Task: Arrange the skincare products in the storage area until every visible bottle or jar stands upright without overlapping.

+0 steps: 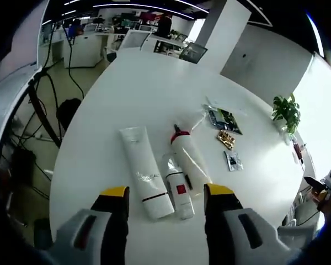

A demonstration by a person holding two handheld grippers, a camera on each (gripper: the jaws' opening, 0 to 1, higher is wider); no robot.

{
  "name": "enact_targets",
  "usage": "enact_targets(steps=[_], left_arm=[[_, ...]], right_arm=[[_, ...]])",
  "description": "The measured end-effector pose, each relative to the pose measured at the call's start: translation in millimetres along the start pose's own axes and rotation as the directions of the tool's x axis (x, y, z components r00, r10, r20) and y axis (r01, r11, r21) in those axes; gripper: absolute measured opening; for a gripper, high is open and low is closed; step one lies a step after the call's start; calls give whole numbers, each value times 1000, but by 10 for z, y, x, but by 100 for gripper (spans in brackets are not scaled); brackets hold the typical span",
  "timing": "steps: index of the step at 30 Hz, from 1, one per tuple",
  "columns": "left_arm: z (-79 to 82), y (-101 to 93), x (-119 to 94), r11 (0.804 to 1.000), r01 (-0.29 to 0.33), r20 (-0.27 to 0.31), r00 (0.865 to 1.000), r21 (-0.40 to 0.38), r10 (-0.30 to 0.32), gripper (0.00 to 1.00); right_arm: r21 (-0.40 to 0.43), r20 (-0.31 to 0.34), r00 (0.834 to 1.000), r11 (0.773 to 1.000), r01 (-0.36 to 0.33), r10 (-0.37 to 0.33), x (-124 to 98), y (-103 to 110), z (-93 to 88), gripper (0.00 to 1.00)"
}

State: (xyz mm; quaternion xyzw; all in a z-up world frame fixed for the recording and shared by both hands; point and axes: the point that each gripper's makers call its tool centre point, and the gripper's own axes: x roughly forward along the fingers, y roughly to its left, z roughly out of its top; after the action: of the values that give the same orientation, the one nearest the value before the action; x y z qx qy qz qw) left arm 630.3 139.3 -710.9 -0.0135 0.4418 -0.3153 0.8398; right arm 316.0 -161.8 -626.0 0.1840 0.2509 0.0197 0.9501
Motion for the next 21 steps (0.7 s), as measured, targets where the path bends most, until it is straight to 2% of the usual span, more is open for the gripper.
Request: enact_targets(steps=[12,15,21], left_arm=[[49,148,142,1000,-24,-19,1000,-18,24,47],[90,223,196,998,-26,-18,1000,-64,25,46],[127,249,277,998,-36,-33,999,-60,35,46]], right_arm=[[0,-9,1000,1000,4,-4,16,-24,-10,97],[-4,-19,1000,1000,-7,7,39,2,-13,97],[-9,-15,1000,1000,-18,18,81,16,30,97]])
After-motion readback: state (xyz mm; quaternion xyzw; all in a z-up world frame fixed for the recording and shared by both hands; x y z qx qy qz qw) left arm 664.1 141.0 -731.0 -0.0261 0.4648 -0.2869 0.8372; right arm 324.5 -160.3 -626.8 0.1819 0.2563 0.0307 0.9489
